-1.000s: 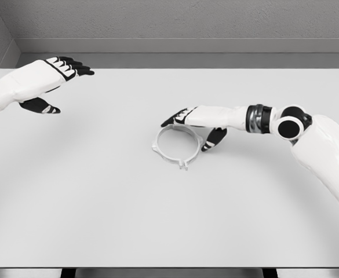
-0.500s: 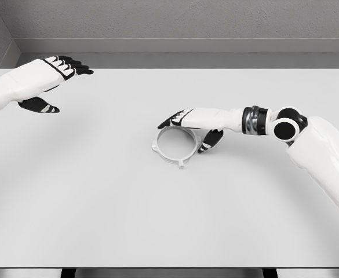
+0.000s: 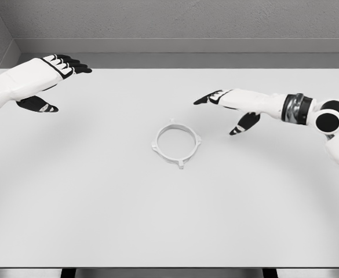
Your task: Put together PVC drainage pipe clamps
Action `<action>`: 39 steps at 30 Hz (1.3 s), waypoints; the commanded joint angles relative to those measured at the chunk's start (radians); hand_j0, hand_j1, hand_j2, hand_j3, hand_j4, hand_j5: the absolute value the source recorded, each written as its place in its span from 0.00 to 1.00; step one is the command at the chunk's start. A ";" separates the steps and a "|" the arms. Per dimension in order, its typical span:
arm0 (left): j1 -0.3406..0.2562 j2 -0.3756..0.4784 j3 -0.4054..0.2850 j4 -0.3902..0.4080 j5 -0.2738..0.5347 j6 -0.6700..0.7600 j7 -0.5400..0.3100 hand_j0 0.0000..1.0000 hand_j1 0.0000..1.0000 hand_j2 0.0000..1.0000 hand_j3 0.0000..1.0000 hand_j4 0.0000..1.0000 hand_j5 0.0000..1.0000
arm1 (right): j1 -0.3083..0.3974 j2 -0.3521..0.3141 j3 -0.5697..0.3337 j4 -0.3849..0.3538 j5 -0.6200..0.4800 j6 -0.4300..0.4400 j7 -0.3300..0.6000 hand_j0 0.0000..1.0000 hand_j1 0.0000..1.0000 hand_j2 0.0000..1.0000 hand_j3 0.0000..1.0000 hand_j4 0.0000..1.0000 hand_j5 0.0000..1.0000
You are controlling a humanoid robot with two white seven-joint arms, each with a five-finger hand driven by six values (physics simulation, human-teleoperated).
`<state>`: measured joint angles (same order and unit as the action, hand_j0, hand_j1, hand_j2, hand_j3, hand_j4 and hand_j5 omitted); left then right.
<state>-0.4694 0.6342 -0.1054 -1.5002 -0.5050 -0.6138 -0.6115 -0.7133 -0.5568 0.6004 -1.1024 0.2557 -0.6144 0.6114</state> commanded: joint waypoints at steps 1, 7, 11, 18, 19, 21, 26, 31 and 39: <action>0.000 0.001 0.000 0.000 0.005 0.003 0.001 1.00 1.00 1.00 1.00 1.00 1.00 | 0.000 -0.087 -0.076 0.000 -0.009 0.004 -0.001 1.00 1.00 1.00 1.00 1.00 1.00; 0.000 -0.001 0.000 0.000 0.006 0.003 0.001 1.00 1.00 1.00 1.00 1.00 1.00 | 0.087 -0.153 -0.168 -0.010 -0.012 0.004 -0.001 1.00 1.00 1.00 1.00 1.00 1.00; 0.002 0.001 0.000 0.000 0.006 0.003 0.001 1.00 1.00 1.00 1.00 1.00 1.00 | 0.091 -0.172 -0.169 -0.022 -0.012 0.004 -0.001 1.00 1.00 1.00 1.00 1.00 1.00; 0.006 0.001 0.000 0.000 0.005 0.003 0.001 1.00 1.00 1.00 1.00 1.00 1.00 | 0.092 -0.172 -0.169 -0.022 -0.013 0.004 -0.001 1.00 1.00 1.00 1.00 1.00 1.00; 0.006 0.001 0.001 0.000 0.006 0.003 0.001 1.00 1.00 1.00 1.00 1.00 1.00 | 0.092 -0.172 -0.168 -0.022 -0.013 0.004 -0.001 1.00 1.00 1.00 1.00 1.00 1.00; 0.006 0.001 0.001 0.000 0.006 0.003 0.001 1.00 1.00 1.00 1.00 1.00 1.00 | 0.095 -0.172 -0.169 -0.022 -0.013 0.004 -0.001 1.00 1.00 1.00 1.00 1.00 1.00; 0.006 0.001 0.001 0.000 0.006 0.003 0.001 1.00 1.00 1.00 1.00 1.00 1.00 | 0.097 -0.172 -0.168 -0.022 -0.013 0.004 -0.001 1.00 1.00 1.00 1.00 1.00 1.00; 0.006 0.001 0.001 0.000 0.006 0.003 0.001 1.00 1.00 1.00 1.00 1.00 1.00 | 0.106 -0.175 -0.171 -0.024 -0.013 0.004 -0.001 1.00 1.00 1.00 1.00 1.00 1.00; 0.006 0.045 0.000 0.001 0.121 0.003 0.001 1.00 1.00 1.00 1.00 1.00 1.00 | 0.104 -0.172 -0.169 -0.025 -0.015 0.004 -0.001 1.00 1.00 1.00 1.00 1.00 1.00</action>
<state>-0.4633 0.6577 -0.1052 -1.4988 -0.4457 -0.6141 -0.6115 -0.6090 -0.7278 0.4308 -1.1264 0.2484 -0.6136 0.6113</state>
